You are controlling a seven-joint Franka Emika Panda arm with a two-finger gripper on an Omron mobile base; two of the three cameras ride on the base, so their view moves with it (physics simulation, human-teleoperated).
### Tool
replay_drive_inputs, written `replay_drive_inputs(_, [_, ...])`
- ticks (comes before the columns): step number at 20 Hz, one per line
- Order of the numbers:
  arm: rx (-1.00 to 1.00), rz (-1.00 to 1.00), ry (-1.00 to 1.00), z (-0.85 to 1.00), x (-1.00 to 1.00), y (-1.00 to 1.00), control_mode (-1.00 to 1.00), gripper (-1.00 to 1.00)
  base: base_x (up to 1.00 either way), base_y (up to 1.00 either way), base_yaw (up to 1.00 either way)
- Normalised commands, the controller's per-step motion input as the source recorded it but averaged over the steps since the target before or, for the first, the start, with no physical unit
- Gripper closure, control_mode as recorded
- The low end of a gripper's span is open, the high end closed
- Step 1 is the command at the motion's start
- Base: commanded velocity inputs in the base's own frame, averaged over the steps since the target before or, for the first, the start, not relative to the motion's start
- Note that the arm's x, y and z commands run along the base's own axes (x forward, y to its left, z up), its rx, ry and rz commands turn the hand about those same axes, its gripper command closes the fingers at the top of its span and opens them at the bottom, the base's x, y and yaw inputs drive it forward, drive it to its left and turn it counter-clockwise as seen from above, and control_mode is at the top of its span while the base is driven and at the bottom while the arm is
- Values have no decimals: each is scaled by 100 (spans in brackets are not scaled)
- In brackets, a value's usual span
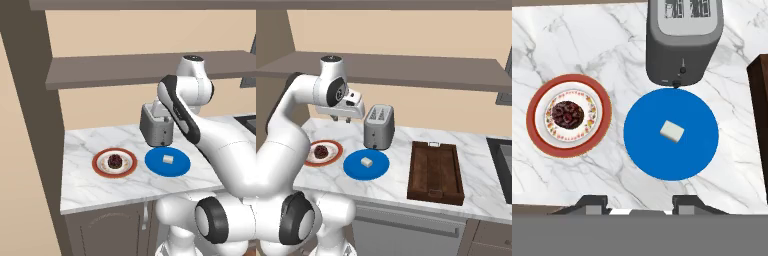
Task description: Move the dessert items from the plates to the tray.
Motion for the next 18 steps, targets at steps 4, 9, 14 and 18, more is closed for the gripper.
replay_drive_inputs(4, [0,1,0,-9,0,-5,-100,-100,0,0,0])
replay_drive_inputs(9, [0,12,3,-35,1,-49,-100,-100,0,0,0])
replay_drive_inputs(14, [-6,13,10,-50,3,-31,-100,-100,0,0,0])
replay_drive_inputs(18, [-3,17,2,-61,0,-14,-100,-100,0,0,0])
